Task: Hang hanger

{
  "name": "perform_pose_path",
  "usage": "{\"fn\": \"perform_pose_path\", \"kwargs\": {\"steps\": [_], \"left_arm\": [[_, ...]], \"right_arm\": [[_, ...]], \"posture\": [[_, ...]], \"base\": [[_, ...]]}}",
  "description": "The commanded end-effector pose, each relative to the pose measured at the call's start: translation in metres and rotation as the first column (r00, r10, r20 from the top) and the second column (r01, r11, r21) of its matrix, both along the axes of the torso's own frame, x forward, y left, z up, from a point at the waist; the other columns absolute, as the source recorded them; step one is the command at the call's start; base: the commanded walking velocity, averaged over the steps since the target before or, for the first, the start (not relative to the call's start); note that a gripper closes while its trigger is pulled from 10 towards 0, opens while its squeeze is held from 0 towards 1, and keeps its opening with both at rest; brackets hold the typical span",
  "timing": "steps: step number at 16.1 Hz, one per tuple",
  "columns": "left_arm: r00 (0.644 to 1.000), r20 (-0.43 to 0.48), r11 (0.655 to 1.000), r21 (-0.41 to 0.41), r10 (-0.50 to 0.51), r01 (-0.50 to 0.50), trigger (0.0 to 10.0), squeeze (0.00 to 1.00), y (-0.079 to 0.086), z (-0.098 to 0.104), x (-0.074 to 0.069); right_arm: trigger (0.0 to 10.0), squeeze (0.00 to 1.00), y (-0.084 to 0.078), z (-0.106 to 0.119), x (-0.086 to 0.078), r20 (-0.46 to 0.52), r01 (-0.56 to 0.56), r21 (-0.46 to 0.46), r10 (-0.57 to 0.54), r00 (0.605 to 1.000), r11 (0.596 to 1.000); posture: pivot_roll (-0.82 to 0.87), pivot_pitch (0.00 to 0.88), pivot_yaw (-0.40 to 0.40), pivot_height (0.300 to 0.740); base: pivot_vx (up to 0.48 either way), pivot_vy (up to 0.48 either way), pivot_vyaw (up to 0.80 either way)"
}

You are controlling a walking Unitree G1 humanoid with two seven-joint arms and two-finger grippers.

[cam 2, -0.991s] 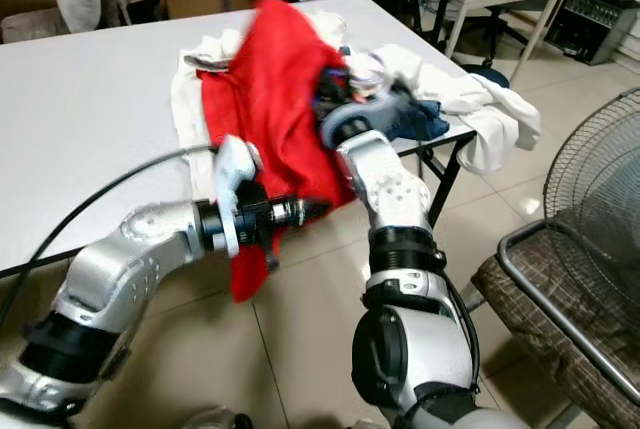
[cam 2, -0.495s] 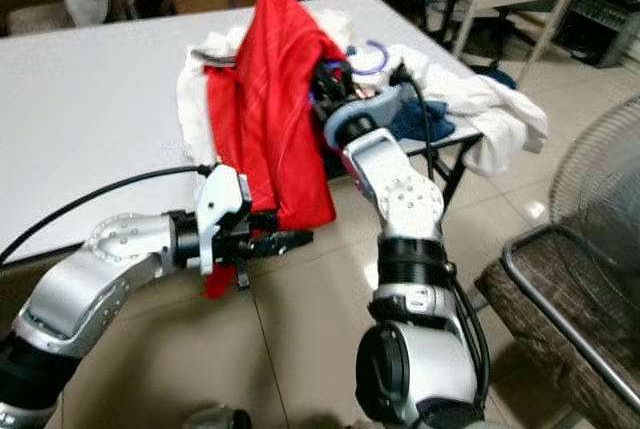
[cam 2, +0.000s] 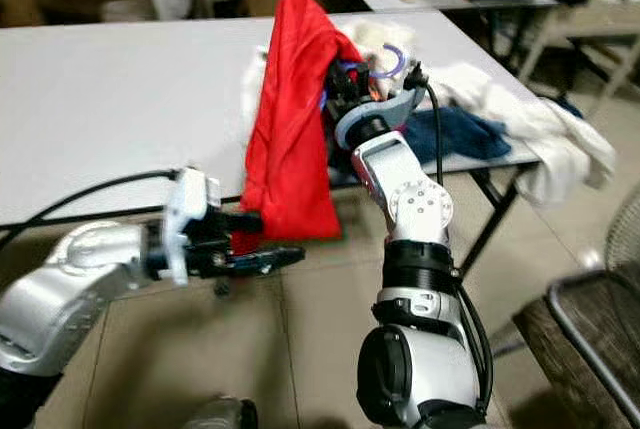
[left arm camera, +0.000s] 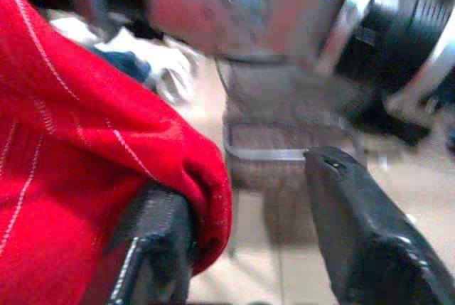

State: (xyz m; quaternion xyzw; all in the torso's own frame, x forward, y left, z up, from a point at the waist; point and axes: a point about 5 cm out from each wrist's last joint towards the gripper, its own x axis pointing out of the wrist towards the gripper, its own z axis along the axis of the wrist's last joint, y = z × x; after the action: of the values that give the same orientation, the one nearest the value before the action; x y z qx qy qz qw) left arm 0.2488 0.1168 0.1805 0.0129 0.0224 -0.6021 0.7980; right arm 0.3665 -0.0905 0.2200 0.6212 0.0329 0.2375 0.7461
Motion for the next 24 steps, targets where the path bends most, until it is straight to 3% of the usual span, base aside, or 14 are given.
{"fn": "perform_pose_path", "kwargs": {"steps": [1, 2, 3, 5, 7, 9, 10, 12, 15, 18, 19, 20, 21, 24], "left_arm": [[1.0, 0.001, 0.998, -0.052, 0.019, -0.019, 10.0, 1.0, 0.007, 0.009, -0.001], [0.996, -0.006, 0.992, -0.097, 0.085, -0.085, 10.0, 0.99, 0.019, 0.012, 0.003], [0.971, 0.015, 0.965, -0.114, 0.237, -0.234, 10.0, 0.98, 0.036, 0.013, 0.012], [0.883, -0.032, 0.868, -0.171, 0.468, -0.466, 10.0, 1.0, 0.064, 0.009, 0.021], [0.855, -0.042, 0.838, -0.18, 0.516, -0.515, 10.0, 1.0, 0.07, 0.008, 0.021], [0.791, -0.049, 0.761, -0.24, 0.61, -0.602, 10.0, 1.0, 0.078, 0.005, 0.017], [0.827, -0.046, 0.799, -0.234, 0.561, -0.555, 10.0, 1.0, 0.069, 0.004, 0.012], [0.858, -0.043, 0.832, -0.222, 0.512, -0.508, 10.0, 1.0, 0.055, 0.005, 0.01], [0.852, -0.068, 0.825, -0.221, 0.519, -0.52, 10.0, 1.0, 0.044, 0.005, 0.015], [0.839, -0.058, 0.811, -0.226, 0.541, -0.539, 10.0, 0.99, 0.044, 0.004, 0.016], [0.845, -0.049, 0.821, -0.213, 0.533, -0.53, 10.0, 0.55, 0.043, 0.003, 0.015], [0.849, -0.031, 0.829, -0.202, 0.527, -0.522, 10.0, 0.17, 0.042, 0.003, 0.014], [0.851, -0.053, 0.831, -0.19, 0.523, -0.523, 10.0, 0.0, 0.042, 0.001, 0.013], [0.857, -0.09, 0.826, -0.231, 0.507, -0.514, 10.0, 0.0, 0.045, 0.005, 0.012]], "right_arm": [[10.0, 0.0, 0.006, 0.018, -0.004, 0.073, -0.034, 0.046, 0.03, 0.997, 0.998], [10.0, 0.0, 0.004, 0.026, -0.006, 0.104, -0.039, 0.034, 0.036, 0.994, 0.999], [10.0, 0.0, 0.001, 0.033, -0.009, 0.134, -0.045, 0.018, 0.042, 0.99, 0.999], [10.0, 0.0, -0.007, 0.042, -0.02, 0.17, -0.052, -0.026, 0.056, 0.984, 0.998], [10.0, 0.0, -0.01, 0.042, -0.025, 0.182, -0.051, -0.056, 0.061, 0.981, 0.997], [10.0, 0.0, -0.022, 0.039, -0.04, 0.203, -0.037, -0.082, 0.053, 0.978, 0.996], [10.0, 0.0, -0.027, 0.035, -0.045, 0.205, -0.028, -0.077, 0.043, 0.978, 0.997], [10.0, 0.0, -0.03, 0.026, -0.046, 0.178, -0.004, -0.086, 0.019, 0.984, 0.996], [10.0, 0.0, -0.034, 0.008, -0.045, 0.113, 0.03, -0.098, -0.019, 0.993, 0.995], [10.0, 0.0, -0.035, 0.003, -0.047, 0.095, 0.033, -0.087, -0.024, 0.995, 0.996], [10.0, 0.0, -0.035, 0.003, -0.047, 0.095, 0.034, -0.087, -0.026, 0.995, 0.996], [10.0, 0.0, -0.036, 0.002, -0.047, 0.098, 0.037, -0.086, -0.029, 0.995, 0.996], [10.0, 0.0, -0.038, 0.003, -0.047, 0.105, 0.043, -0.083, -0.034, 0.994, 0.996], [10.0, 0.0, -0.038, 0.006, -0.048, 0.13, 0.043, -0.088, -0.031, 0.991, 0.995]], "posture": [[-0.04, 0.022, 0.019, 0.74], [-0.04, 0.023, 0.016, 0.74], [-0.04, 0.026, 0.013, 0.74], [-0.03, 0.028, 0.006, 0.74], [-0.03, 0.032, 0.004, 0.74], [-0.02, 0.037, 0.005, 0.74], [-0.02, 0.042, 0.012, 0.74], [-0.02, 0.052, 0.012, 0.74], [-0.02, 0.057, 0.007, 0.74], [-0.03, 0.054, 0.009, 0.74], [-0.03, 0.054, 0.012, 0.74], [-0.02, 0.053, 0.014, 0.74], [-0.02, 0.05, 0.017, 0.74], [-0.03, 0.051, 0.019, 0.74]], "base": [[0.0, 0.0, 0.75], [0.0, 0.0, 0.75], [0.0, 0.0, 0.75], [0.0, 0.0, 0.74], [0.0, 0.0, 0.73], [0.0, 0.0, 0.73], [0.0, 0.0, 0.69], [0.0, 0.0, 0.67], [0.0, 0.0, 0.66], [0.0, 0.0, 0.66], [0.0, 0.0, 0.66], [0.0, 0.0, 0.66], [0.0, 0.0, 0.67], [0.0, 0.0, 0.66]]}}
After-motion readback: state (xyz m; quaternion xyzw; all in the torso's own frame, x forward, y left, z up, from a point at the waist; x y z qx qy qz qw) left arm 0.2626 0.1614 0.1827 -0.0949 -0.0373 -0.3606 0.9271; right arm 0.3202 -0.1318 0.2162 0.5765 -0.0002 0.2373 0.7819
